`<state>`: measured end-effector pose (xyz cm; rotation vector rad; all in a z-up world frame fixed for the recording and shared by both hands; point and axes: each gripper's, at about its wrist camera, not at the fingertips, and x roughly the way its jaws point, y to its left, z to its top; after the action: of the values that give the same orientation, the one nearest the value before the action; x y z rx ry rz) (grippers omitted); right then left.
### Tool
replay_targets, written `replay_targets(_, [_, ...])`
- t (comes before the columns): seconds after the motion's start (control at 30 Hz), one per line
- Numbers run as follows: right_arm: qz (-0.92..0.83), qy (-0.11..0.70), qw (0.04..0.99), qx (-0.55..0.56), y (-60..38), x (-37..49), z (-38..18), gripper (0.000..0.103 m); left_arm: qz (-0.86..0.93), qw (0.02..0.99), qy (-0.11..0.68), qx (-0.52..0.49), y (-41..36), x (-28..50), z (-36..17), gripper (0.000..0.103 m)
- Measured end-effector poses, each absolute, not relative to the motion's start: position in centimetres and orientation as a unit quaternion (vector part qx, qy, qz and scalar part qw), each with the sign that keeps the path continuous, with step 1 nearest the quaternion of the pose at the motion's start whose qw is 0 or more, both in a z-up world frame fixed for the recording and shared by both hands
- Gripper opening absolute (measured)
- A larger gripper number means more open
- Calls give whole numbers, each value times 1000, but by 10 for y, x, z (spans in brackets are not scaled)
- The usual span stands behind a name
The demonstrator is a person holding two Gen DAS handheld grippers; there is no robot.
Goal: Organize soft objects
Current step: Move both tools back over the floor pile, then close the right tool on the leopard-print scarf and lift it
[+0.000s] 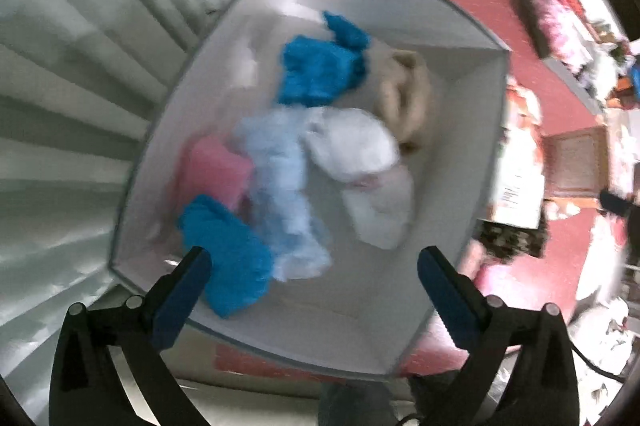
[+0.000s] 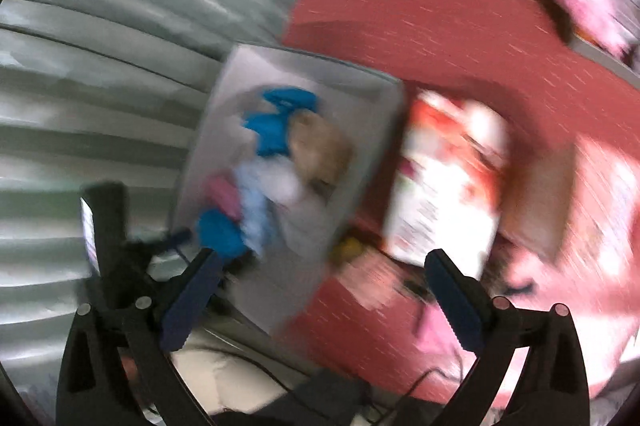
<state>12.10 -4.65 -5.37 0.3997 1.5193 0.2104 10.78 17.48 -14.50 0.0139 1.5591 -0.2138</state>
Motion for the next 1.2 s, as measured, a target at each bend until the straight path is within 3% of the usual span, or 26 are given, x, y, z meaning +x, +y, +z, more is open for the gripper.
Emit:
replay_targets(0.27, [0,727,647,228,-105,49,-111,102,-117,710,693,42,138,106,-136,103])
replay_targets(0.53, [-50,689,644,330,-112,56,-161,102,-115,703,696,88,122,86,-125,103])
replay_targets(0.7, [-93,687,644,324,-112,61,-186,102,-111,701,696,111,116,75,-124,103])
replay_targets(0.73, [-97,689,646,314,-112,61,-188,100,-109,700,697,112,114,72,-125,103])
replay_targets(0.8, [-100,700,641,300,-112,56,-195,70,-108,697,699,117,112,67,-126,103])
replay_targets(0.83, [-93,701,637,307,-115,53,-198,44,-108,697,699,119,110,66,-126,103])
replay_targets(0.87, [-82,703,626,328,-119,47,-203,31,-109,696,699,121,108,62,-125,103])
replay_targets(1.2, [-29,676,659,329,-186,-17,-156,30,-159,679,705,133,47,21,-129,103])
